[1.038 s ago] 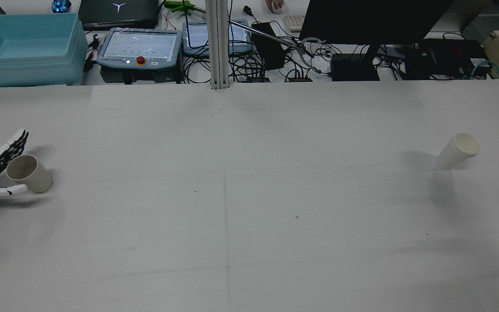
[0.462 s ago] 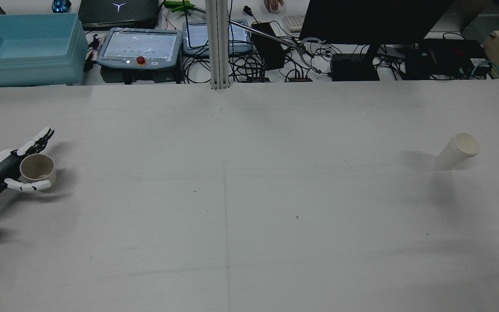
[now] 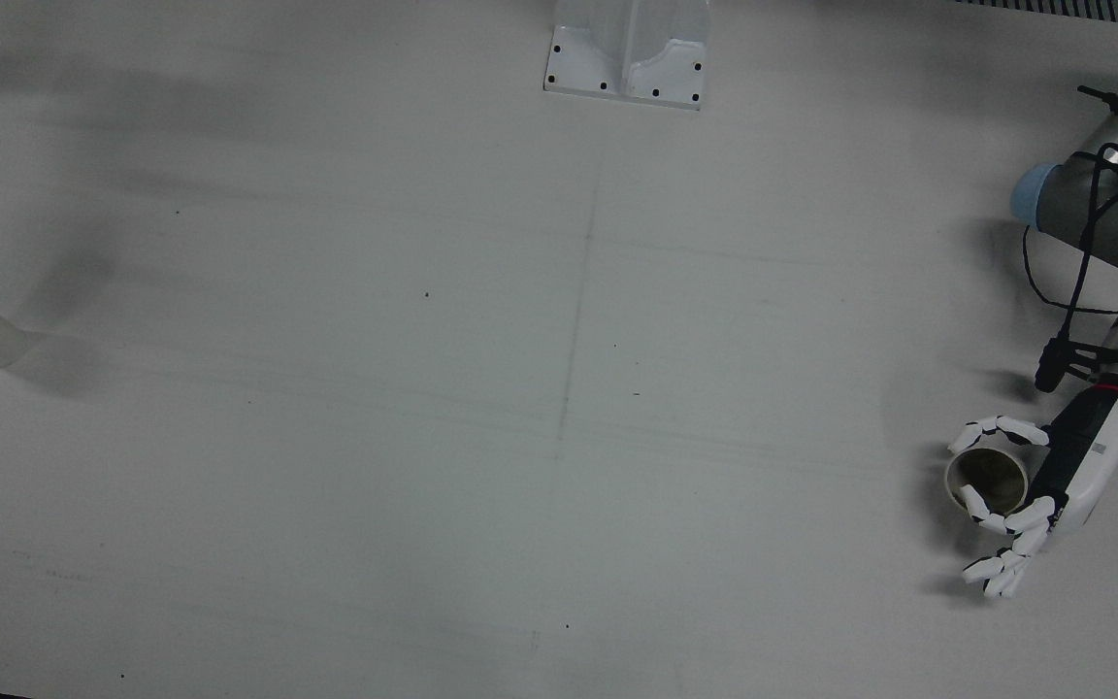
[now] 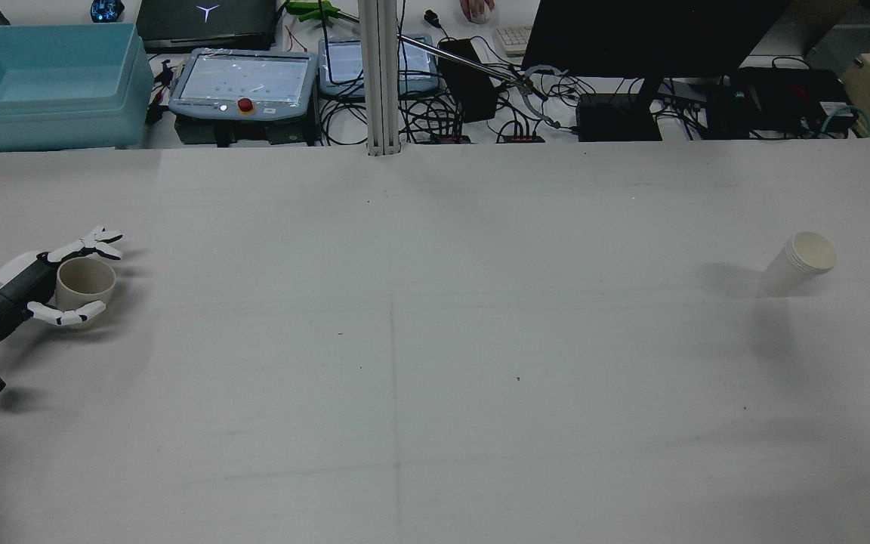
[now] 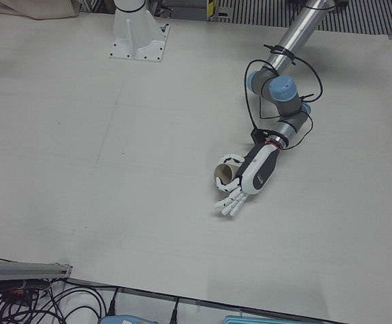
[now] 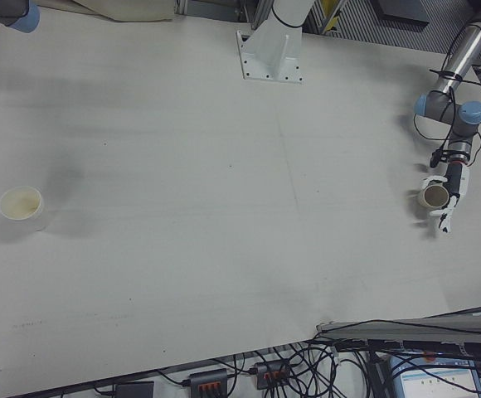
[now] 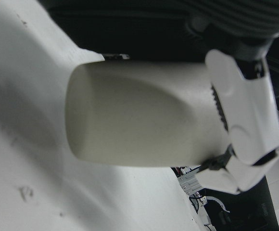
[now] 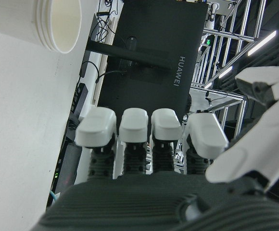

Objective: Pour water
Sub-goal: 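Lift the white cup upright with the left hand off the table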

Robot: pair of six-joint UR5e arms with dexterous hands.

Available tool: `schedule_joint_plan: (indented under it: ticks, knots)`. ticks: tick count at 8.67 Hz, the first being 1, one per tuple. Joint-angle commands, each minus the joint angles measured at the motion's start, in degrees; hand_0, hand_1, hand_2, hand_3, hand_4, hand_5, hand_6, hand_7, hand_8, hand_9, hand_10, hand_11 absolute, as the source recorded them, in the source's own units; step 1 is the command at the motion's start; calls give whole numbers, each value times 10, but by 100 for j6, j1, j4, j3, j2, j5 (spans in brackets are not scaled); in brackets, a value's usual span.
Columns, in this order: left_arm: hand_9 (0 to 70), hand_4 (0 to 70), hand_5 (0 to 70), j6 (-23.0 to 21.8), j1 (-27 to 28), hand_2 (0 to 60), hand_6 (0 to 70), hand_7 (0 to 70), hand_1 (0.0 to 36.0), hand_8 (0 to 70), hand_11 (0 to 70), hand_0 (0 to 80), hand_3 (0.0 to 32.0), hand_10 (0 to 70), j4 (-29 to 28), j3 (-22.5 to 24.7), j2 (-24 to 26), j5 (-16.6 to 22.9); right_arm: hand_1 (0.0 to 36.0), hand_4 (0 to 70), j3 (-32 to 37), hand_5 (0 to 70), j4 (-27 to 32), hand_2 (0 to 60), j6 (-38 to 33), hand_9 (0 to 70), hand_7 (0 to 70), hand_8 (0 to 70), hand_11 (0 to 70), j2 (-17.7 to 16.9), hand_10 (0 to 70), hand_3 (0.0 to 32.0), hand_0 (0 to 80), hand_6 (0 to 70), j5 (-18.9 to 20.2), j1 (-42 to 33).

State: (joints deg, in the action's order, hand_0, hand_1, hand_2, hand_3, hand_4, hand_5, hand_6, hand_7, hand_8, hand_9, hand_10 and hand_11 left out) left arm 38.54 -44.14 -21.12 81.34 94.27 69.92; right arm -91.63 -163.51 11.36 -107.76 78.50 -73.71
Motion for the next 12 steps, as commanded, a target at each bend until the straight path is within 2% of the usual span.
schedule_joint_plan:
  ticks: [1,2,5,7,8,9,10,11,12]
  knots:
    - [84,327,700,-502,-16,600,73,200,360,46,32,409,0,13,159,58,-49,22,0,700,-74,700,4,462,-2,700,700,700,700,-8,700,0,344,700,-1,-38]
    - [81,328,700,-784,-51,600,73,199,360,44,32,403,0,13,195,119,-57,22,0,700,-127,700,4,462,-2,700,700,700,700,-8,700,0,344,700,-1,-64]
    - [81,336,700,-2075,-86,600,77,202,360,46,42,394,0,19,187,250,-49,-75,0,700,-320,700,-5,463,-2,700,700,700,700,18,700,0,359,700,8,-90]
    - [84,342,700,-2604,-148,600,81,209,360,47,50,396,0,25,474,915,-57,-250,0,673,-470,700,-5,422,42,700,700,700,700,18,700,0,373,700,25,-99]
    - [82,340,700,-2624,-148,600,78,204,360,46,50,392,0,24,816,1476,-58,-259,14,498,-470,700,3,376,268,700,640,700,700,61,650,0,374,589,25,-82]
    - [79,336,700,-2606,-139,600,73,200,360,44,52,387,0,26,915,1838,-40,-460,31,394,-453,700,4,338,706,700,533,689,700,97,529,0,376,493,112,-12]
    - [75,340,700,-2580,-122,600,72,199,360,41,50,383,0,25,934,1938,-14,-1036,39,342,-374,656,12,310,1075,700,441,559,621,219,447,0,373,417,226,23]
    - [72,339,700,-2528,-61,600,68,195,360,38,51,378,0,25,925,1947,13,-1398,41,326,-95,516,169,288,1375,631,376,469,567,394,408,0,362,365,253,67]
    - [72,335,700,-2432,44,600,66,189,360,38,54,375,0,27,925,1930,30,-1480,50,324,465,450,719,284,1413,543,352,403,499,526,355,0,372,336,245,111]
